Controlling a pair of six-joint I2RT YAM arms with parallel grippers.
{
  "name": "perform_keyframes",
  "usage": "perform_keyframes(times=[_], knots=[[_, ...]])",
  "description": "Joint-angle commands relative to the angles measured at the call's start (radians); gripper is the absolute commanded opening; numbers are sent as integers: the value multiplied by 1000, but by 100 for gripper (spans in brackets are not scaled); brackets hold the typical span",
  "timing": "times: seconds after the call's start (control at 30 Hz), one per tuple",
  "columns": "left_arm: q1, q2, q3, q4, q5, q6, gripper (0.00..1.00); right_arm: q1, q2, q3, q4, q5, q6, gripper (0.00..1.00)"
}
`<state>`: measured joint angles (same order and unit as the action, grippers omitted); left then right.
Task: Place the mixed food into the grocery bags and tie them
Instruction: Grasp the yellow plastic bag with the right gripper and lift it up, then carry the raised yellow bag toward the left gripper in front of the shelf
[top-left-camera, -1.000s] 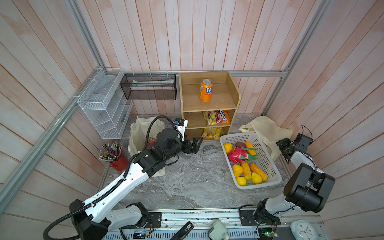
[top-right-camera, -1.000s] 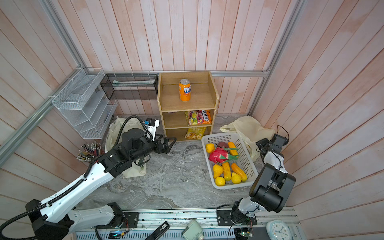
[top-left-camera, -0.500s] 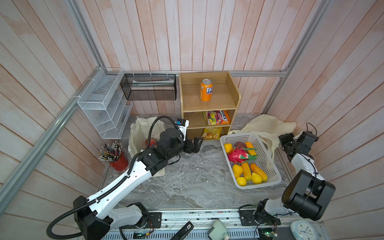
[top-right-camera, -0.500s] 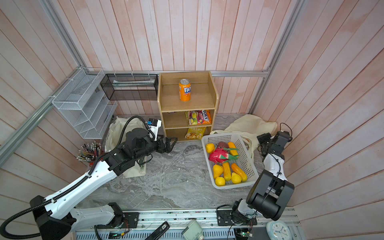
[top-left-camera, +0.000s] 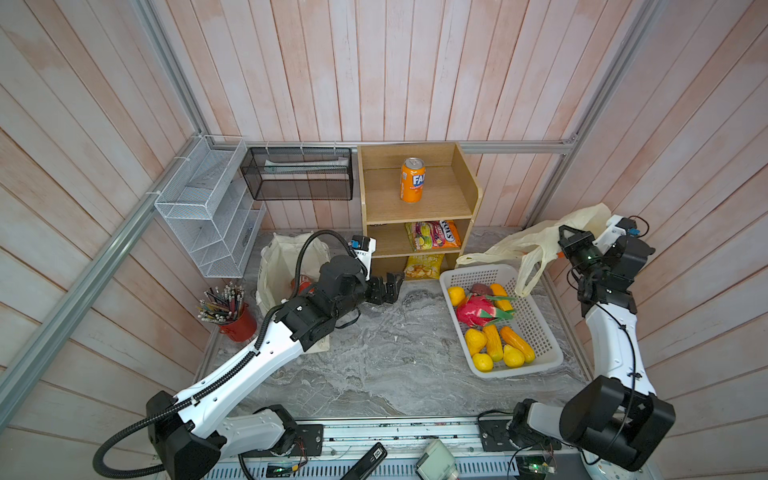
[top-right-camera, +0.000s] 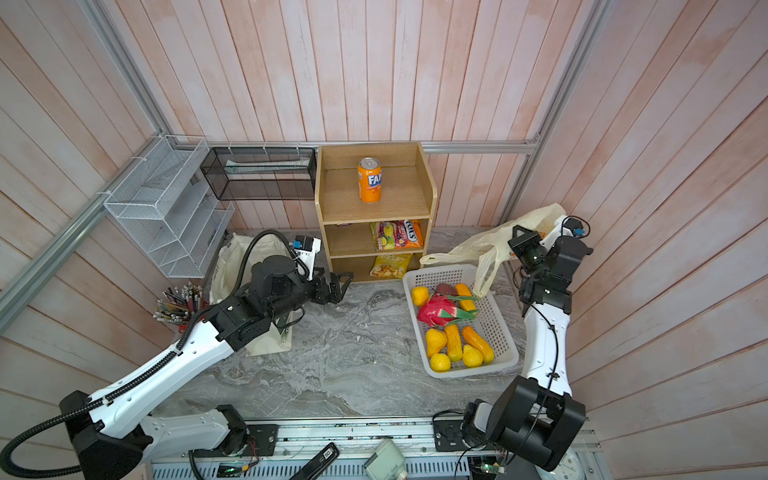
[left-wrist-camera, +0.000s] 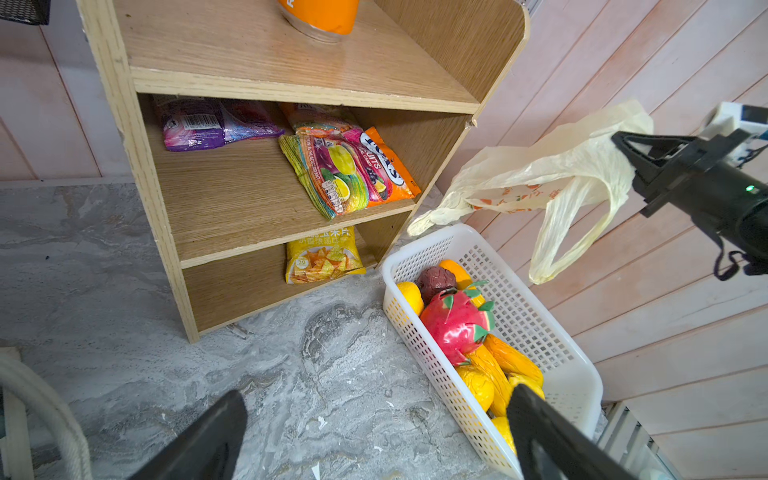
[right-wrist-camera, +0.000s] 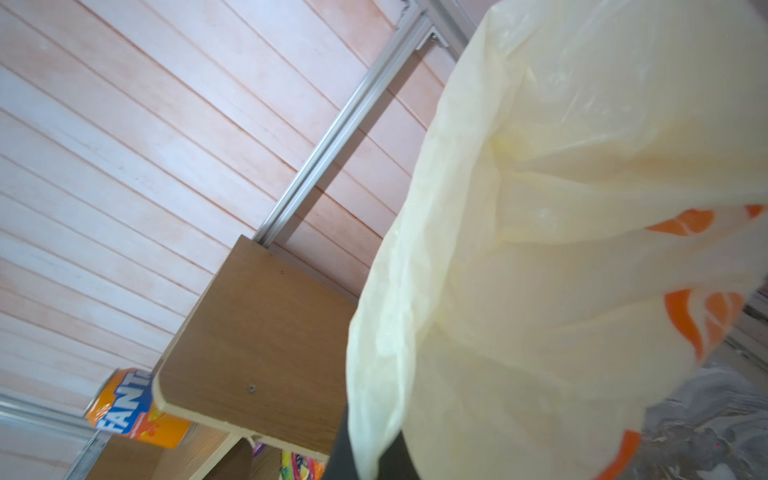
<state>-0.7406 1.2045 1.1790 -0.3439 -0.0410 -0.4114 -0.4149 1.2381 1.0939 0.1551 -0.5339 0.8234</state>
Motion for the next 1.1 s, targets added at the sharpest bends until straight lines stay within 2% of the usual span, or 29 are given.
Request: perform_keyframes(times=[0.0,0.23,0.43,0.53,0.7,0.9,1.07], knots=[[-3,-8,13,13,-31,2,100,31,-68,9,-21,-39,-2,0],[-4,-28,-36,35,-12,-20,100,76,-198,2,-95,-66,4,0],[-3,-26,-43,43,28,27,100,188,-266,15,-183,-87,-6,0],[-3,-26,-34,40,41,80,100,284,-274,27,-222,-89,-15,0],[-2,-35,-26,55,96,170,100,506,-251,60,-279,-40,-45,0],[-7,-75,-75,105,164,255,100,760,-148,129,-261,13,-62,0],[-7,-157,-172,158,162,291,96,878,-45,208,-249,34,-80,0]])
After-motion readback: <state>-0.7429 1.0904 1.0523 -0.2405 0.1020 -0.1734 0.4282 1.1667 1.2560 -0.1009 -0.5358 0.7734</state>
